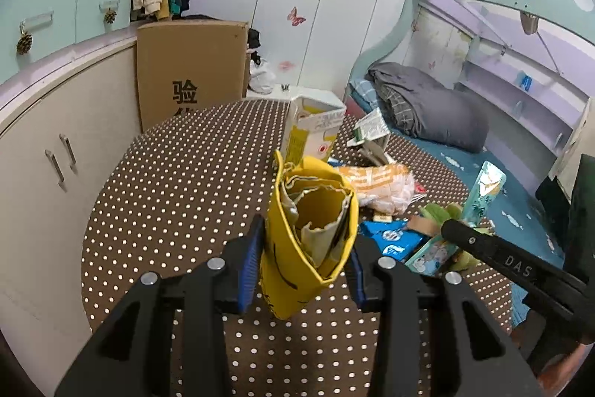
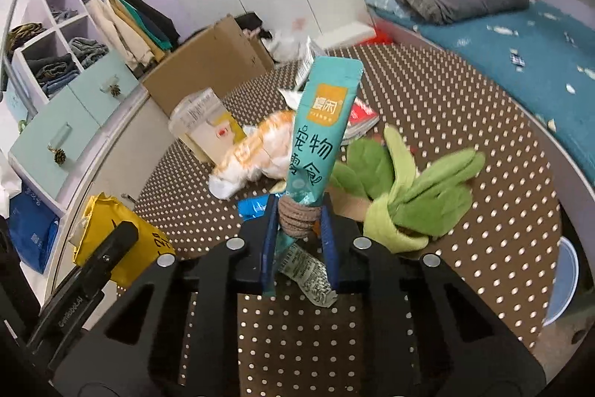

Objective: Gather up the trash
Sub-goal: 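Carry the yellow bag and teal packet over the blue bucket with both grippers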

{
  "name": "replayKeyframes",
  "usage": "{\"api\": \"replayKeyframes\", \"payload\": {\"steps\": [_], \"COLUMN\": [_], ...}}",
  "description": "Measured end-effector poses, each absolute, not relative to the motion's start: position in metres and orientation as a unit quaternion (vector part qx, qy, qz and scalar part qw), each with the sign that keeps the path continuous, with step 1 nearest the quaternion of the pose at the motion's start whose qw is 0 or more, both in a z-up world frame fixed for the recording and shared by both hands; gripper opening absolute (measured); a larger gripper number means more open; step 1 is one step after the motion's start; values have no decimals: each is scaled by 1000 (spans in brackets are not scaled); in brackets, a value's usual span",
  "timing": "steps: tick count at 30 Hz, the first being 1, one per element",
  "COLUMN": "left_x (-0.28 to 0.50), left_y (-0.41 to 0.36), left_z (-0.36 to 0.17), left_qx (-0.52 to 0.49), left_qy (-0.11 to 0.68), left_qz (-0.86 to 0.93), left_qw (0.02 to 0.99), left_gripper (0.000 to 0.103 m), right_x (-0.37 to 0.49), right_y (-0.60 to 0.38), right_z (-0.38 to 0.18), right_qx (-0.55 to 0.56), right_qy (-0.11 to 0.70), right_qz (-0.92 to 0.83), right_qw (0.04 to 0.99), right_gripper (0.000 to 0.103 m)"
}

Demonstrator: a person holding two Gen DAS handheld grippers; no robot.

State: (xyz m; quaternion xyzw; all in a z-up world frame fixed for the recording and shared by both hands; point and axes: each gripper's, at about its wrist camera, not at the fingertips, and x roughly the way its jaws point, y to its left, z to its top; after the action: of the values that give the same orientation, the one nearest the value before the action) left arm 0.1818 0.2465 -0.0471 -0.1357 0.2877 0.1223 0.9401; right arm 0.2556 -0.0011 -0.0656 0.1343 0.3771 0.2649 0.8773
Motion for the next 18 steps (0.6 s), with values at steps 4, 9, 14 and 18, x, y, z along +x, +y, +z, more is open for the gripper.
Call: {"api": "replayKeyframes", "payload": {"steps": [4, 9, 14, 18], "left_x": [178, 174, 175, 178], "left_y": [236, 218, 192, 167], "left_z": [-35, -21, -10, -3], "left_qx": [-118, -90, -72, -63], "left_qy": [272, 256, 245, 240], "left_qz": [120, 118, 94, 67], "left_qw": [948, 955, 962, 966], "left_gripper": [39, 39, 39, 39], "right_x": [249, 242, 234, 228], "right_y": [-7, -27, -49, -68], "right_z": [-56, -46, -33, -28], "right_qx": [123, 132, 128, 130], "right_qy": [363, 352, 333, 320], "right_qz": [257, 249, 224, 202], "right_qw": [887, 892, 907, 916], "right_gripper": [22, 22, 22, 22]}}
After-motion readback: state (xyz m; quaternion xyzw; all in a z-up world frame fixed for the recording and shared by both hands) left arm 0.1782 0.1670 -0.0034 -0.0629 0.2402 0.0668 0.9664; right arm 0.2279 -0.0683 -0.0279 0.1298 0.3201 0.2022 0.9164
